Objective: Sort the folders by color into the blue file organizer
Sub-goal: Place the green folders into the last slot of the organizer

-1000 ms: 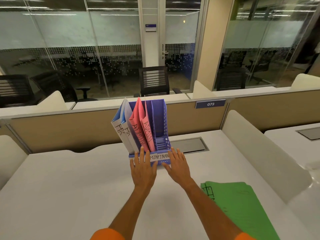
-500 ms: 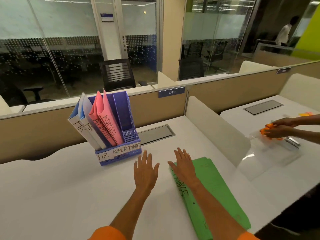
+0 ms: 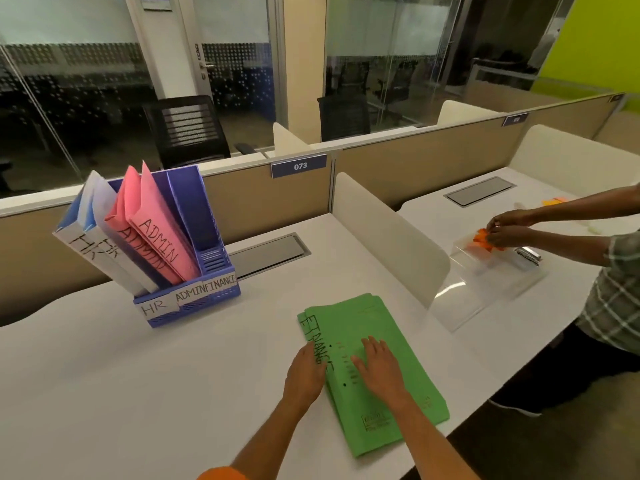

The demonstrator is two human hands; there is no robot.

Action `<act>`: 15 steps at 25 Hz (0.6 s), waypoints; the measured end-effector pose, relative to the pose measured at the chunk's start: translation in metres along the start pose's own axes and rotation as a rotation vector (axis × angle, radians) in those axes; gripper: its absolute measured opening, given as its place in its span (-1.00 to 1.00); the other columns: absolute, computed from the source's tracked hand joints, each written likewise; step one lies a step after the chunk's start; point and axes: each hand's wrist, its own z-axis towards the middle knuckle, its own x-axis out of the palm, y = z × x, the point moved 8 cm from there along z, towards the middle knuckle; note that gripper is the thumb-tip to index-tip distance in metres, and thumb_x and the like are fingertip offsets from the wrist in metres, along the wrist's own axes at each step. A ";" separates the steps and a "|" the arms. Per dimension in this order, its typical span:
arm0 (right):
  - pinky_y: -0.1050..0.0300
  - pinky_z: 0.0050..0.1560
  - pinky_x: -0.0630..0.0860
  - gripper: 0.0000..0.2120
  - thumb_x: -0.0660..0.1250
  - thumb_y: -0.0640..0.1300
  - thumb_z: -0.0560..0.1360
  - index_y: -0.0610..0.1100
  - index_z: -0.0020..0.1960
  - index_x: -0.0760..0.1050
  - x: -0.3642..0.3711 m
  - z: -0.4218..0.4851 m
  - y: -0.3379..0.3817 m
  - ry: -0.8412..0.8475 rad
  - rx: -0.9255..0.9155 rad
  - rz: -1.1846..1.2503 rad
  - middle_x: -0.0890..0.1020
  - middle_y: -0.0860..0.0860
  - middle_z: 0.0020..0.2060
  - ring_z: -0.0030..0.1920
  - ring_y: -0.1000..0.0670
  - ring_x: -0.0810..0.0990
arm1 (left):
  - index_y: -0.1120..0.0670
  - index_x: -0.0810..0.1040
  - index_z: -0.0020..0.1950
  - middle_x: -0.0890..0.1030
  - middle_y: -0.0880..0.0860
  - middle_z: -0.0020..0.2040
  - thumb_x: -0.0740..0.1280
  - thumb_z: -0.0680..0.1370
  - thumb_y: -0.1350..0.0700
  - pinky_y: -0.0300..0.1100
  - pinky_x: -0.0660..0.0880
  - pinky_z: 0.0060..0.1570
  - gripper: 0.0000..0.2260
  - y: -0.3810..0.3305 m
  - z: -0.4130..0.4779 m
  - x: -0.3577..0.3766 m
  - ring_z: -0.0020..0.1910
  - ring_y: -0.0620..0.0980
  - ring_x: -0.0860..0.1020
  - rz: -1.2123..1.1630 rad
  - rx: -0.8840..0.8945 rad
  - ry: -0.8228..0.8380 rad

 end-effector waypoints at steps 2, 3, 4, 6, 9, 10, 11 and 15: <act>-0.06 0.49 0.13 -0.40 0.04 0.23 0.59 -0.08 0.51 0.16 0.014 -0.007 -0.006 0.023 0.010 -0.001 0.21 -0.07 0.52 0.51 -0.12 0.14 | 0.07 0.44 0.07 0.58 0.05 0.08 0.26 0.59 0.12 -0.21 0.46 -0.10 -0.92 0.012 -0.002 0.012 -0.05 -0.07 0.49 -0.038 -0.102 -0.002; -0.06 0.49 0.14 -0.40 0.04 0.23 0.59 -0.08 0.51 0.17 0.019 -0.010 -0.007 0.032 0.012 0.010 0.21 -0.06 0.52 0.51 -0.12 0.14 | 0.08 0.42 0.00 0.58 0.05 0.02 0.28 0.59 0.11 -0.21 0.48 -0.17 -0.93 0.019 -0.001 0.018 -0.10 -0.06 0.50 -0.068 -0.164 0.003; -0.06 0.49 0.13 -0.41 0.05 0.23 0.59 -0.08 0.51 0.18 0.022 -0.011 -0.008 0.038 0.014 0.028 0.20 -0.06 0.52 0.51 -0.12 0.14 | 0.10 0.41 -0.03 0.59 0.05 -0.03 0.29 0.58 0.09 -0.23 0.48 -0.23 -0.89 0.022 -0.002 0.022 -0.13 -0.04 0.52 -0.099 -0.221 0.015; -0.05 0.50 0.08 -0.42 0.05 0.21 0.60 -0.09 0.51 0.17 0.025 -0.014 -0.008 0.034 0.011 0.071 0.19 -0.06 0.52 0.52 -0.12 0.10 | 0.14 0.44 -0.03 0.60 0.04 -0.07 0.33 0.56 0.00 -0.21 0.52 -0.24 -0.79 0.024 0.001 0.030 -0.14 -0.01 0.57 -0.177 -0.302 0.022; -0.05 0.51 0.08 -0.46 0.05 0.16 0.62 -0.07 0.51 0.19 0.025 -0.015 -0.012 0.021 0.012 0.141 0.18 -0.03 0.53 0.53 -0.10 0.07 | 0.17 0.47 0.00 0.60 0.05 -0.10 0.39 0.52 -0.02 -0.19 0.53 -0.27 -0.72 0.024 0.003 0.039 -0.14 0.01 0.58 -0.266 -0.388 0.020; -0.04 0.50 0.08 -0.48 0.05 0.15 0.62 -0.07 0.51 0.19 0.024 -0.015 -0.013 0.017 0.015 0.167 0.17 -0.03 0.53 0.53 -0.09 0.06 | 0.19 0.49 0.01 0.62 0.05 -0.08 0.41 0.50 -0.01 -0.20 0.52 -0.28 -0.71 0.024 0.005 0.042 -0.13 0.01 0.59 -0.275 -0.395 0.021; -0.04 0.50 0.08 -0.49 0.04 0.13 0.63 -0.06 0.51 0.19 0.024 -0.015 -0.014 0.014 0.018 0.186 0.17 -0.02 0.53 0.53 -0.07 0.06 | 0.19 0.52 0.03 0.64 0.06 -0.07 0.43 0.48 -0.01 -0.19 0.55 -0.25 -0.70 0.024 0.007 0.044 -0.11 0.01 0.61 -0.280 -0.395 0.023; -0.03 0.50 0.11 -0.50 0.03 0.11 0.64 -0.09 0.50 0.21 0.022 -0.018 -0.014 -0.003 0.028 0.247 0.20 -0.04 0.52 0.52 -0.06 0.12 | 0.19 0.43 0.12 0.62 0.05 0.00 0.47 0.43 0.10 -0.16 0.59 -0.12 -0.63 0.008 0.003 0.046 -0.02 0.04 0.62 -0.352 -0.391 0.003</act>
